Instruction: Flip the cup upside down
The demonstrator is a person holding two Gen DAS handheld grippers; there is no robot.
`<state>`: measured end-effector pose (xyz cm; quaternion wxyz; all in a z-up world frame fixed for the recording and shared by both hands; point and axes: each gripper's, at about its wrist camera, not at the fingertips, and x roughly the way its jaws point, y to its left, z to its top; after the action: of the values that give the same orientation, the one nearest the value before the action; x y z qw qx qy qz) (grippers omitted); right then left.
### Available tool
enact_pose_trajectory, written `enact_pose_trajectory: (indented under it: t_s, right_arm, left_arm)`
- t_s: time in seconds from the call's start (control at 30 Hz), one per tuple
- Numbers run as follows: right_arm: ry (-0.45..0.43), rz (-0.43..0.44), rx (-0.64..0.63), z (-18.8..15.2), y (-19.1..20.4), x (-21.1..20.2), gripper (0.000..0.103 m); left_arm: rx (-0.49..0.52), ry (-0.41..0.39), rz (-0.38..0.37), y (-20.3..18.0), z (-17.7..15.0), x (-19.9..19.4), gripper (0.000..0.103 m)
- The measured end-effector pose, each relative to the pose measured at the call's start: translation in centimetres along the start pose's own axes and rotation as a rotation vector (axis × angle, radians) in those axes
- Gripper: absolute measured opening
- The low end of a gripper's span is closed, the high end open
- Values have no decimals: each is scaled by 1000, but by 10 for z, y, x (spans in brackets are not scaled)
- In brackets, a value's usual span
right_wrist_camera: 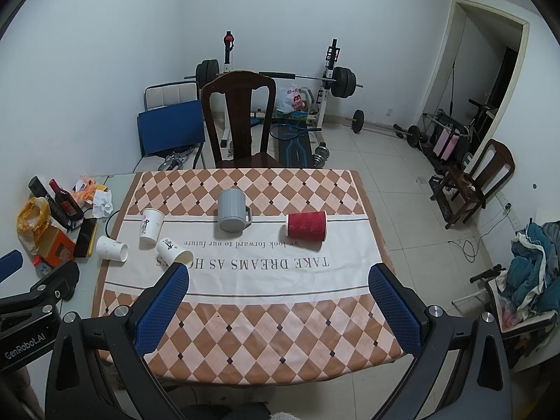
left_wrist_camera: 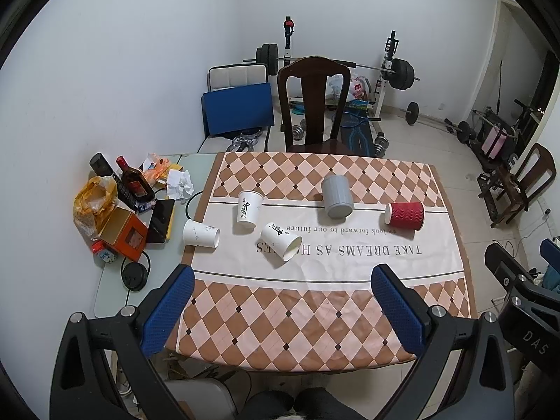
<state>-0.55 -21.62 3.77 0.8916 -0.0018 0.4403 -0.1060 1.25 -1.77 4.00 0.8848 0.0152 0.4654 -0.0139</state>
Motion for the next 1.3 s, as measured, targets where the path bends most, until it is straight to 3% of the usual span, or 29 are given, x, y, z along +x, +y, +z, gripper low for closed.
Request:
enact_pose_trajectory:
  t_s: [1.07,1.2,1.3]
  right_arm:
    - [-2,2,3,11,7,-5,103]
    - [41,6,7,16,4,4,103]
    - [104,18,4,16,4,32,103]
  left_arm:
    - [-3,-4,1,-6,5,-8,103]
    - [-8,1,20,-13,11,-2,103]
    - [-16,23,59,-10,0,28,103]
